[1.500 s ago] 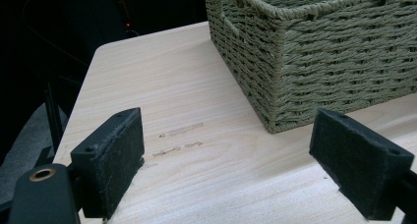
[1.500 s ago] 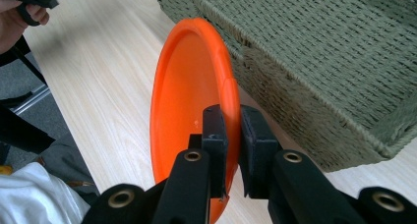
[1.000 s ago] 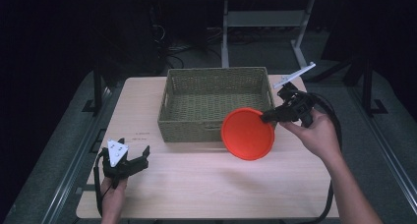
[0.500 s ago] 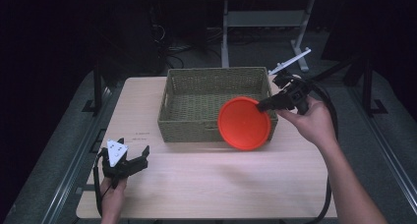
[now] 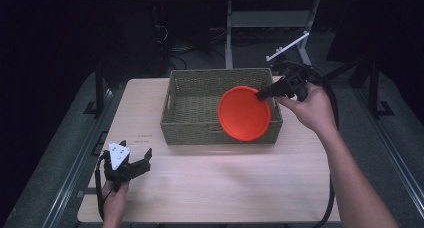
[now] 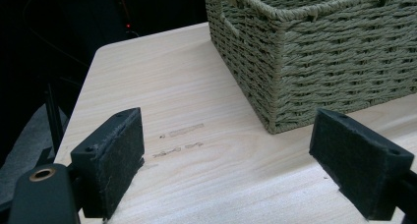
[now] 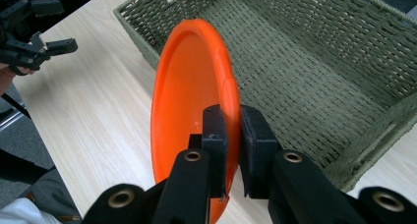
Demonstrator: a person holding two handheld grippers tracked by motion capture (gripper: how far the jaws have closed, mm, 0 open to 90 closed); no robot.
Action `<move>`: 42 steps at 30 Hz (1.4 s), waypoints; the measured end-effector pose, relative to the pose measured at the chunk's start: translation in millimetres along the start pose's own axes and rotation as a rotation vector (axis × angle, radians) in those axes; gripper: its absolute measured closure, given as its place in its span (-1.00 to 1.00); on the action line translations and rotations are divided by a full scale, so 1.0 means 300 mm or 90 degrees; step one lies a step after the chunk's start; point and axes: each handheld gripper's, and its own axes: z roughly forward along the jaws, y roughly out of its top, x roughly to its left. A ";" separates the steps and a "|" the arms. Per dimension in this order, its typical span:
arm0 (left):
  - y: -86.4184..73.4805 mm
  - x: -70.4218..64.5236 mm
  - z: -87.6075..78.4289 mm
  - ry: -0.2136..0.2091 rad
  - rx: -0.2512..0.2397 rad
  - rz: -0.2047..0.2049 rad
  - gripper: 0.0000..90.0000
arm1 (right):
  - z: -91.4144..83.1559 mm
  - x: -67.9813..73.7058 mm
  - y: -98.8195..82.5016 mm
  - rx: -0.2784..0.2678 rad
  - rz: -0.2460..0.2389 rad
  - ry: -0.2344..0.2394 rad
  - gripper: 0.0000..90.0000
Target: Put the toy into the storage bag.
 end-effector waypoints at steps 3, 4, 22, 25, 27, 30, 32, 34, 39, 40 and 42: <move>0.000 0.001 0.000 0.000 0.000 -0.002 -0.72 | 0.002 -0.006 0.015 0.002 0.000 -0.002 0.82; 0.000 0.001 -0.001 0.001 0.000 -0.002 -0.72 | 0.005 -0.017 0.028 0.002 0.005 -0.002 0.82; -0.001 0.004 -0.003 0.001 -0.004 -0.008 -0.72 | 0.048 -0.110 0.093 -0.005 0.058 -0.009 0.82; -0.001 0.005 -0.003 0.002 -0.005 -0.007 -0.72 | 0.050 -0.119 0.093 -0.008 0.063 -0.012 0.82; -0.001 0.005 -0.003 0.002 -0.005 -0.007 -0.72 | 0.055 -0.138 0.095 -0.008 0.074 -0.013 0.82; -0.001 0.004 -0.003 0.002 -0.006 -0.009 -0.72 | 0.063 -0.160 0.097 -0.009 0.088 -0.017 0.82; -0.001 0.004 -0.003 0.002 -0.006 -0.009 -0.72 | 0.069 -0.174 0.097 -0.012 0.095 -0.019 0.82; -0.001 0.004 -0.003 0.001 -0.006 -0.009 -0.72 | 0.076 -0.183 0.099 -0.012 0.099 -0.021 0.82; 0.000 0.003 -0.002 0.001 -0.006 -0.007 -0.72 | 0.090 -0.198 0.104 -0.017 0.105 -0.021 0.82; -0.001 0.002 -0.001 0.001 -0.009 -0.008 -0.72 | 0.093 -0.200 0.105 -0.017 0.107 -0.022 0.82; 0.000 0.003 -0.002 0.001 -0.006 -0.007 -0.72 | 0.096 -0.202 0.107 -0.017 0.111 -0.023 0.82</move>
